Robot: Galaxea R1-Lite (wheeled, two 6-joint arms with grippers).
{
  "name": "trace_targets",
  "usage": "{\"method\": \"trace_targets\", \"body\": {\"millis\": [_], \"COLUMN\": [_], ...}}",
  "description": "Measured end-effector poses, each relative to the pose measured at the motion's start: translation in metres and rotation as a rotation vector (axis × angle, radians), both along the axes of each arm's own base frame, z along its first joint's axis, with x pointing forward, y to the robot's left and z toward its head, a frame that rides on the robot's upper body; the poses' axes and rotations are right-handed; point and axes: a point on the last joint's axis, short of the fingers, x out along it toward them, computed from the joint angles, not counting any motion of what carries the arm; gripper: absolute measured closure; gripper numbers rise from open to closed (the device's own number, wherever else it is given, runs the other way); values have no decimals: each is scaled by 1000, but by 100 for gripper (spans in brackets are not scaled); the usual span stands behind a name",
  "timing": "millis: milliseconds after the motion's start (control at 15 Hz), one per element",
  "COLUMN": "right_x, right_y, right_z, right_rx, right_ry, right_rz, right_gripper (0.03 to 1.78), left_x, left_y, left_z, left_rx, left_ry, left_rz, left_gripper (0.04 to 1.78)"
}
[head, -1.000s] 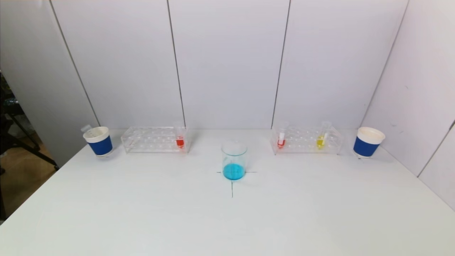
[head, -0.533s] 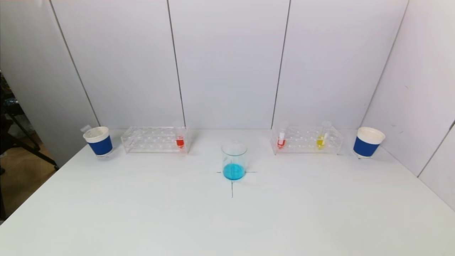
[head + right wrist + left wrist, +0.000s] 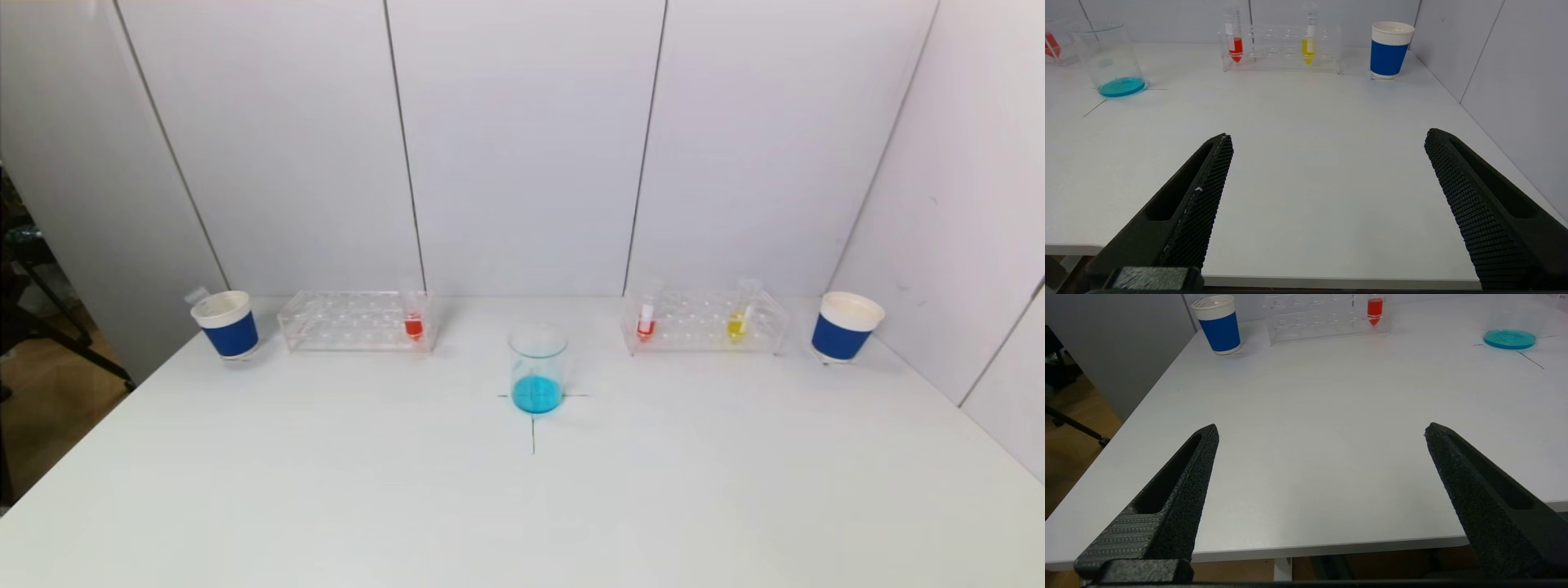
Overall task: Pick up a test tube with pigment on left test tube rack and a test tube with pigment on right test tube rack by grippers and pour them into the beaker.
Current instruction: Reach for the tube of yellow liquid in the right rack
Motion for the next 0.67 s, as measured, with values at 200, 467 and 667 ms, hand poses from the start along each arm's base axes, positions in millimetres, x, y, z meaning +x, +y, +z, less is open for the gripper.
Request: {"method": "trace_targets", "body": {"millis": [200, 467, 667], "right_x": [0, 0, -3], "right_y": [0, 0, 0], "right_z": [0, 0, 8], "right_rx": [-1, 0, -7], "right_ry": [1, -2, -23], "right_rz": [-5, -14, -2], "right_gripper": [10, 10, 10], "left_x": [1, 1, 1], "left_y": [0, 0, 0], "left_z": [0, 0, 0], "left_rx": [1, 1, 1], "left_ry": [-15, -15, -15], "left_rz": [0, -1, 0], "left_gripper": [6, 6, 6]}}
